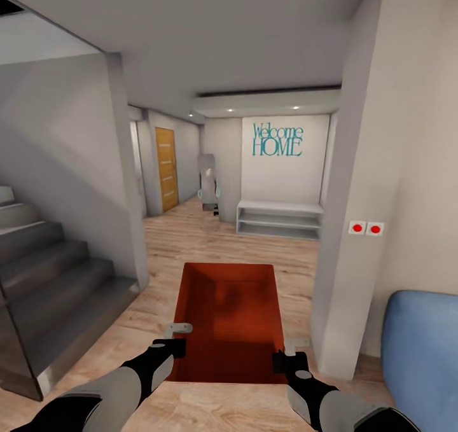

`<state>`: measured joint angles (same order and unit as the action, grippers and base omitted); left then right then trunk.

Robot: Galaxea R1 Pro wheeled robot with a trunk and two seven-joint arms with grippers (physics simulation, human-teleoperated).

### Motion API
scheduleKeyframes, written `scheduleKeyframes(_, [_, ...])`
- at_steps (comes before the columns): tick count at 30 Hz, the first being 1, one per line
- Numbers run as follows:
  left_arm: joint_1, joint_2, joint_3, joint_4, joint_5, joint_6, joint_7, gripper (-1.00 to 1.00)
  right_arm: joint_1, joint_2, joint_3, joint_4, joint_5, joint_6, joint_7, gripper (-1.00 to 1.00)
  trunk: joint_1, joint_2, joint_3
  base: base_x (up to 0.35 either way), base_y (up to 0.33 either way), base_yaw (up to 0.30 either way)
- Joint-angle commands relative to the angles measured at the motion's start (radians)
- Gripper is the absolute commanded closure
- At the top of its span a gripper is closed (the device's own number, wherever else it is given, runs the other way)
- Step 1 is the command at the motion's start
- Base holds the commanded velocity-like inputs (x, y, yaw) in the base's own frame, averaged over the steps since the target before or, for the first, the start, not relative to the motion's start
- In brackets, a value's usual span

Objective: Move the two storage containers from the living room to the garage. In the garage, place one container on the floor and stack the other container on top of it (either order is fine).

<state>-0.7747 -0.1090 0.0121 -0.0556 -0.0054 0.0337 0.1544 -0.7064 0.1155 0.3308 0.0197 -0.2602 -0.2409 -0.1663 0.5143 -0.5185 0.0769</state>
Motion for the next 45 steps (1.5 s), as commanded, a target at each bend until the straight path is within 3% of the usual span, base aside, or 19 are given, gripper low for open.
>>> scheduleKeyframes(1, [0.000,0.052,0.046,0.002,-0.001,0.004,0.011,1.00,-0.001,-0.005,-0.004,0.000,-0.017,-0.100,-0.006,1.00,0.001,-0.001,0.000,0.322,0.000,0.000])
scheduleKeyframes(45, [0.000,0.052,0.045,0.002,-0.001,0.003,0.011,1.00,-0.001,-0.003,-0.004,0.000,-0.016,-0.101,-0.008,1.00,0.001,-0.001,0.000,0.322,0.000,0.018])
